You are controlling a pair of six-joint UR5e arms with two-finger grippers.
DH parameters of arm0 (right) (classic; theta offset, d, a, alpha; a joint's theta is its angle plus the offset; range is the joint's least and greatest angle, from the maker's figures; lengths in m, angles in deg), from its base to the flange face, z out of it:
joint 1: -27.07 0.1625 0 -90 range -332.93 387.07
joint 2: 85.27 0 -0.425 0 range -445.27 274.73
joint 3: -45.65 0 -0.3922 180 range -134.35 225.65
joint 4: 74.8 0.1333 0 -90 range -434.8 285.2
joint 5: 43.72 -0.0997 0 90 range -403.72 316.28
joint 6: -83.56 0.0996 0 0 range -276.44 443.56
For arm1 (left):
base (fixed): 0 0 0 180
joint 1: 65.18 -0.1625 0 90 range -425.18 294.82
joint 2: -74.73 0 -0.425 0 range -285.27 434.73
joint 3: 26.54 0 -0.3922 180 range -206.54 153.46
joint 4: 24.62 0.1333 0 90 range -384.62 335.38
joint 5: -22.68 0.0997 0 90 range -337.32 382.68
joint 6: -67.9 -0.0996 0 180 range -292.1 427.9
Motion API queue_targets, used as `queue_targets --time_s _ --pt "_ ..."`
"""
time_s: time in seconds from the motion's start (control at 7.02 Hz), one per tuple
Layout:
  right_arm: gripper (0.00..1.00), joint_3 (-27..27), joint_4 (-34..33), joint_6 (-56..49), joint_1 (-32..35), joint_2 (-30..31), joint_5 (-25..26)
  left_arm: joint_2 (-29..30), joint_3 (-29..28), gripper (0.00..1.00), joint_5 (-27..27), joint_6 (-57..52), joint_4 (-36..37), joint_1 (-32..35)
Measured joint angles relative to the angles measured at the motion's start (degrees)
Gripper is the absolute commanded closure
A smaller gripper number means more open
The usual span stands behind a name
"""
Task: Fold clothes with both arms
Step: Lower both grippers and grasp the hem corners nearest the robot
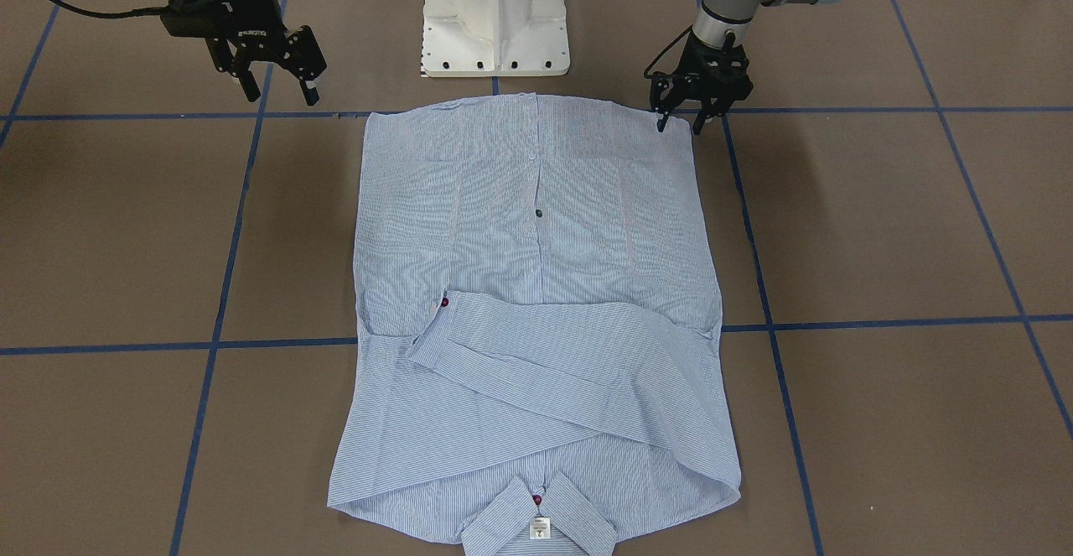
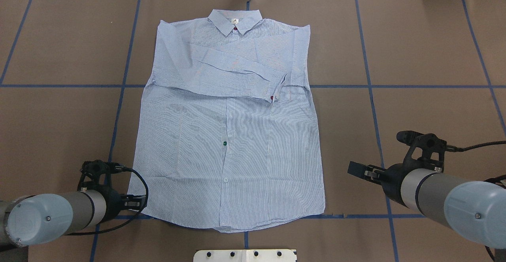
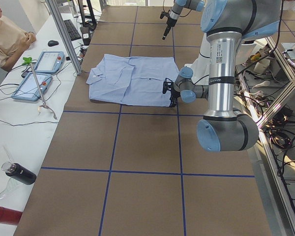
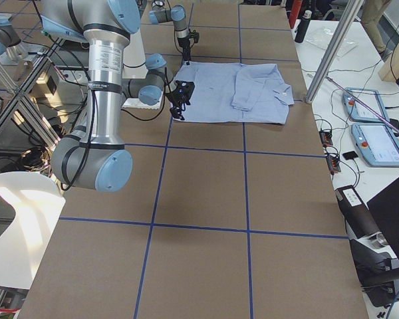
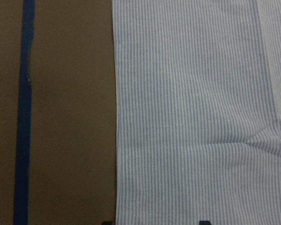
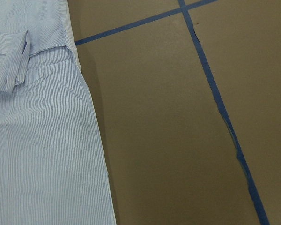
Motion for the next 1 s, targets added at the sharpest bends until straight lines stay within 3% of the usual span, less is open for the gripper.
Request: queue_targets --time_s 0.14,0.43,0.57,1.0 --pt "0.00 0.0 0.0 0.0 0.0 0.0 0.0 0.0 -0.1 0.49 0.0 0.0 0.2 0.0" --pt "0.00 0.0 0.0 0.0 0.0 0.0 0.0 0.0 -0.1 0.86 -0.1 0.1 0.6 -0.2" --pt "0.00 0.0 0.0 0.0 0.0 0.0 -0.1 0.0 -0.1 0.99 -0.1 0.4 0.6 -0.3" --pt "0.00 0.0 0.0 0.3 -0.4 0.1 0.0 0.1 0.3 1.00 0.0 2.3 0.7 -0.5"
